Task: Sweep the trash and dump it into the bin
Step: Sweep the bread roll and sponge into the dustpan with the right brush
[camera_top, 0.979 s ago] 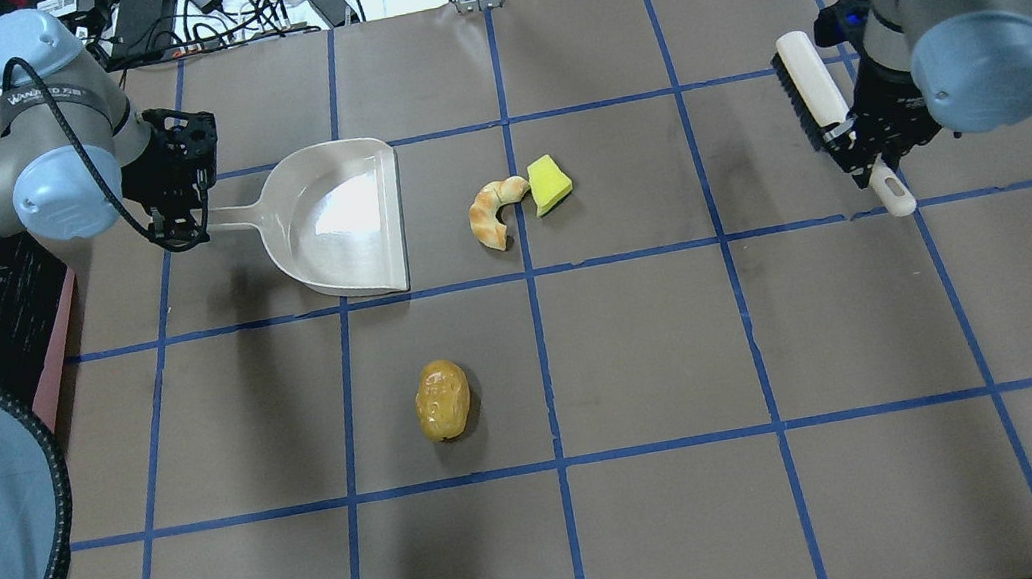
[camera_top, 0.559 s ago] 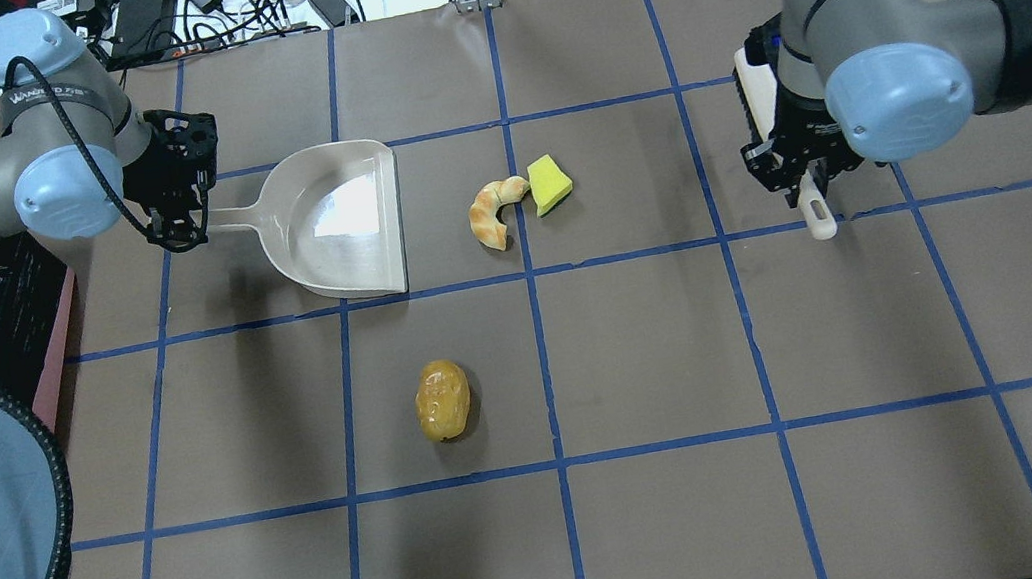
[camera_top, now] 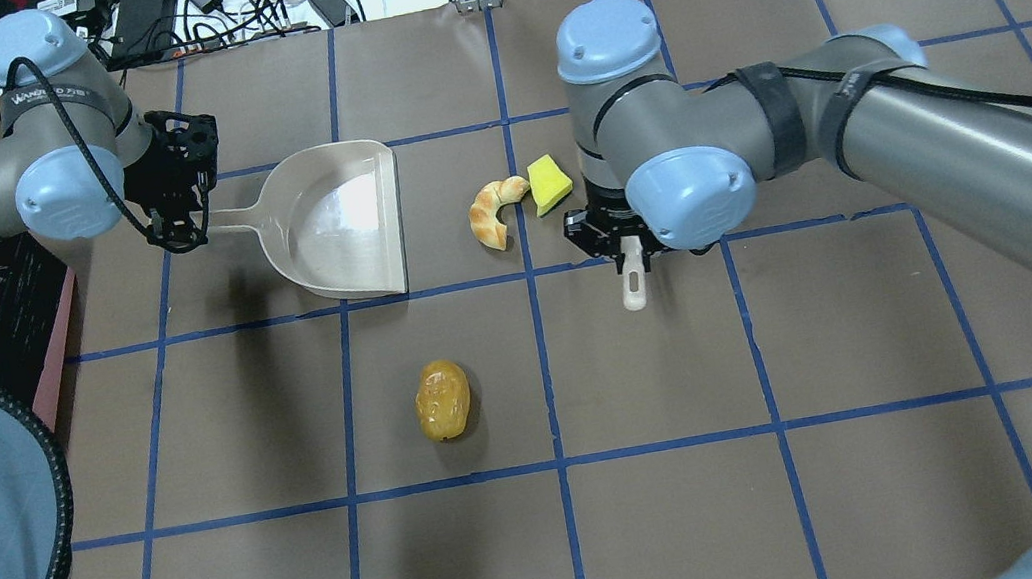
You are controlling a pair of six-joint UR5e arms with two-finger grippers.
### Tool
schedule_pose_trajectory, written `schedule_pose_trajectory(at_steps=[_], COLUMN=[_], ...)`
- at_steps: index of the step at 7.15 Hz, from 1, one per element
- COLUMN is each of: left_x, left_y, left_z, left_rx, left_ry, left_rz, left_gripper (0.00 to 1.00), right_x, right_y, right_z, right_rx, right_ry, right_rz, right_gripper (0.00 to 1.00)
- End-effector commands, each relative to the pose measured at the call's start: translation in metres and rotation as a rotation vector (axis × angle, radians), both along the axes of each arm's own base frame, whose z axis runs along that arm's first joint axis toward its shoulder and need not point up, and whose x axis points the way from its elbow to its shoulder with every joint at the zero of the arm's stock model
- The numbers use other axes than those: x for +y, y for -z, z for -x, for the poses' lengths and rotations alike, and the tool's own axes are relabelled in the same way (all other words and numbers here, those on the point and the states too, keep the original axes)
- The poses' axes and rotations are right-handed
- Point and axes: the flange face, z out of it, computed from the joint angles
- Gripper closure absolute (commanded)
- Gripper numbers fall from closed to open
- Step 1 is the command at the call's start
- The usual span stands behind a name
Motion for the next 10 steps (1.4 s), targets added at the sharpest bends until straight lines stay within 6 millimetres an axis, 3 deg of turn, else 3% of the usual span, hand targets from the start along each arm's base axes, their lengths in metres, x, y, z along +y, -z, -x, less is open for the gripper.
schedule_pose_trajectory(at_steps=[1, 4, 5, 6, 7, 8, 9, 10], left_x=[0.000, 0.000, 0.000, 0.000, 0.000, 0.001, 0.003, 0.009], left_y=[0.000, 0.000, -0.002, -0.003, -0.004, -0.009, -0.010, -0.010], left_z=[0.000, 0.000, 0.000, 0.000, 0.001, 0.000, 0.000, -0.005], left_rx=[0.001, -0.001, -0.001, -0.002, 0.000, -0.002, -0.003, -0.016], left_ry=[0.000, 0.000, 0.000, 0.000, 0.002, 0.002, 0.012, 0.021], left_rz=[-0.001, -0.001, 0.002, 0.003, 0.005, 0.012, 0.010, -0.003], left_gripper=[1.00, 1.00, 1.00, 1.00, 1.00, 1.00, 1.00, 1.00], right_x=[-0.013, -0.027, -0.024, -0.028, -0.026, -0.022, -0.012, 0.010], right_y=[0.020, 0.020, 0.009, -0.012, -0.019, -0.027, -0.044, -0.070], right_z=[-0.089, -0.196, -0.232, -0.252, -0.251, -0.237, -0.221, -0.197], right_rx=[-0.059, -0.217, -0.299, -0.396, -0.394, -0.286, -0.195, -0.150], right_ry=[0.034, 0.108, 0.088, 0.067, 0.059, 0.038, 0.038, 0.101], right_rz=[-0.002, 0.001, -0.010, -0.023, -0.038, -0.038, -0.031, -0.088], right_gripper=[1.00, 1.00, 1.00, 1.00, 1.00, 1.00, 1.00, 1.00])
